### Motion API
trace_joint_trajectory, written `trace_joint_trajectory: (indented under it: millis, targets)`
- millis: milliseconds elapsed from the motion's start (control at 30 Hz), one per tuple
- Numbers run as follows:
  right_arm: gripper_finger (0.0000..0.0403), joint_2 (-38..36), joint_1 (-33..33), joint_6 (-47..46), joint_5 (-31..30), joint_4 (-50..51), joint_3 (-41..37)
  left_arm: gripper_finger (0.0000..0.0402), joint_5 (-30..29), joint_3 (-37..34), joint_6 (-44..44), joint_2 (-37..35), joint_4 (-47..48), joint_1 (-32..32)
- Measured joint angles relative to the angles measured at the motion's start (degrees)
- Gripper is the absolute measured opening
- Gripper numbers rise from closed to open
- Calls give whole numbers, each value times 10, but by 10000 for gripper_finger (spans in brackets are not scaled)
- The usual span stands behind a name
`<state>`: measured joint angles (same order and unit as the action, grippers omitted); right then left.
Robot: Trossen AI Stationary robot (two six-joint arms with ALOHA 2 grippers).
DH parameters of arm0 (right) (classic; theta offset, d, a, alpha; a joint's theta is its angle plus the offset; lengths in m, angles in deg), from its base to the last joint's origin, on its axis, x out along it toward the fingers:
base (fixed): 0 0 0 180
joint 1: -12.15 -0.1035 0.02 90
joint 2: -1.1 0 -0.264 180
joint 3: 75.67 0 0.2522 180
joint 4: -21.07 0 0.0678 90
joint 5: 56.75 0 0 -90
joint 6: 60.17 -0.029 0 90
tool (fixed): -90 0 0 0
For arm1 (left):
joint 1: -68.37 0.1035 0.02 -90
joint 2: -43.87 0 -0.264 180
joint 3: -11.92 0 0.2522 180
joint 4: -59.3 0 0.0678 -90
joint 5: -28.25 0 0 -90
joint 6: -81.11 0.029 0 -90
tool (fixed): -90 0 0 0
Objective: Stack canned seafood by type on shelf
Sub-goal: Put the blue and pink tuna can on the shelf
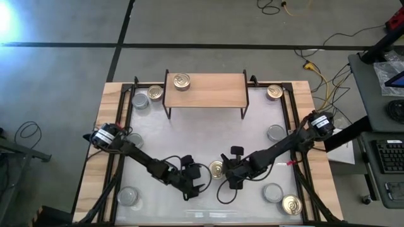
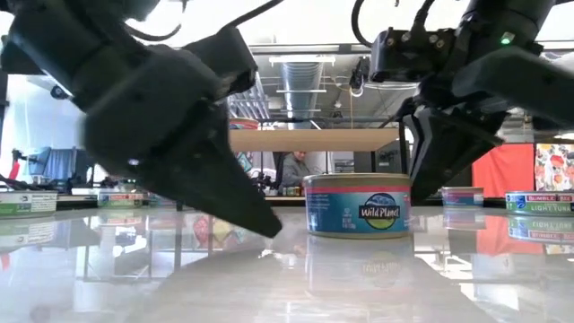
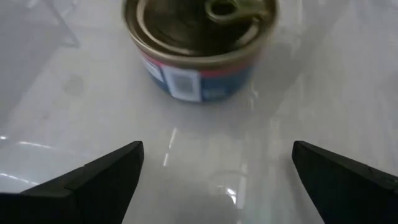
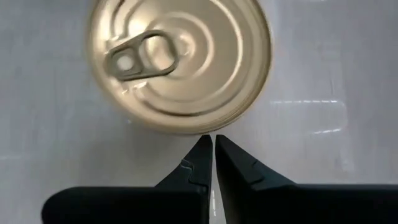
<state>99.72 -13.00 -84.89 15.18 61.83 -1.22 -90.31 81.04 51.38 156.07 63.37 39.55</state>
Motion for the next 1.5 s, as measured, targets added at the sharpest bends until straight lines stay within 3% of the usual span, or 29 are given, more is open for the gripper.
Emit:
trace_joint_trajectory:
  millis: [200, 533, 1267, 1500]
  targets:
    - [13, 18, 13, 29, 32, -63, -1, 395, -28, 0, 40, 2, -34, 12]
    - [13, 51, 22, 52, 39, -141, 0, 400, -11, 0, 86, 2, -79, 15]
    - [13, 55, 22, 79, 41, -128, 22, 400, -4, -1, 105, 41, -154, 18]
    - [13, 55, 23, 83, 35, -60, 54, 378, -11, -4, 107, 39, -159, 19]
